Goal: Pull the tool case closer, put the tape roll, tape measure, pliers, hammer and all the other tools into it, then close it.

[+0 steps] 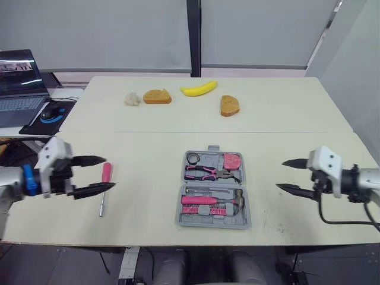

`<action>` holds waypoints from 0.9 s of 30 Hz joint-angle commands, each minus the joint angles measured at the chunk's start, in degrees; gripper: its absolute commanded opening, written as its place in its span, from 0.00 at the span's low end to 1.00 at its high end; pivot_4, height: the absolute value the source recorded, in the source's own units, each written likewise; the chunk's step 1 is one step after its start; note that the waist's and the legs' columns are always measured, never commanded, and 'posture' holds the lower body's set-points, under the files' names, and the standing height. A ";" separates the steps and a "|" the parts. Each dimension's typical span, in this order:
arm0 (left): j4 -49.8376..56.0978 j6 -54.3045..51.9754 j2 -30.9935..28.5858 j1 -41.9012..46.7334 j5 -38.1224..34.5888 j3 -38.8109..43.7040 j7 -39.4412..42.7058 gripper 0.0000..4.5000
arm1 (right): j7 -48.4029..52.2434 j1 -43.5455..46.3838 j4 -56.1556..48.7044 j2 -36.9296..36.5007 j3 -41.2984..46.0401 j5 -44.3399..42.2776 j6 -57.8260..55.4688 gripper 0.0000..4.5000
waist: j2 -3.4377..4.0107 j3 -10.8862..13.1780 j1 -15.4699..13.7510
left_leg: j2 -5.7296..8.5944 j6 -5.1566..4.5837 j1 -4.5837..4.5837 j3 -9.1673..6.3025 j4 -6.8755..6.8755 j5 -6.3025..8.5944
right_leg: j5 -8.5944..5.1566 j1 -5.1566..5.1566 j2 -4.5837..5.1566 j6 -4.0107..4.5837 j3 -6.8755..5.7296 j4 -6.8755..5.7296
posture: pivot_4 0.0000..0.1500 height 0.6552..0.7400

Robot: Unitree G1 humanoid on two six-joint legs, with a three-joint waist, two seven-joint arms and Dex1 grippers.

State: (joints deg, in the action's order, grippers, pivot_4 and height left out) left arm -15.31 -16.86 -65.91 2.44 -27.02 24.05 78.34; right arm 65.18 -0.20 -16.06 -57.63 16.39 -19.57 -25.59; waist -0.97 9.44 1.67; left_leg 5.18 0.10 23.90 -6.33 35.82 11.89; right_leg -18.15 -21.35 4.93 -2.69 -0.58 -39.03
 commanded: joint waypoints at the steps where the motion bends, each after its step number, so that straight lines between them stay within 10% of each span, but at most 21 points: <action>1: -8.38 1.57 -4.60 -1.26 1.22 6.63 2.12 1.00 | 1.58 -0.76 1.35 -2.32 5.97 -2.07 -0.14 0.98 | 0.00 0.00 0.00 | 0.01 0.00 -0.02 0.03 -0.01 0.00 | 0.00 -0.06 0.02 0.00 0.00 0.04 | 1.00 1.00; 27: -13.53 4.09 -3.37 2.45 6.66 1.12 -1.40 1.00 | 0.17 6.73 4.75 -0.76 1.07 -3.52 0.98 0.98 | 0.15 0.07 -0.22 | 0.03 0.00 -0.01 0.08 -0.01 0.02 | 0.00 -0.10 0.14 0.00 0.02 0.05 | 1.00 1.00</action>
State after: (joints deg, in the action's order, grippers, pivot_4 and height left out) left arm -30.54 -12.09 -69.26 5.20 -20.81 25.01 77.84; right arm 65.84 5.21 -9.74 -58.68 17.47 -21.62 -25.63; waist -0.82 9.51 1.45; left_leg 5.21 0.09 23.90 -6.24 35.81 11.90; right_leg -18.15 -21.43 5.08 -2.68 -0.56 -38.98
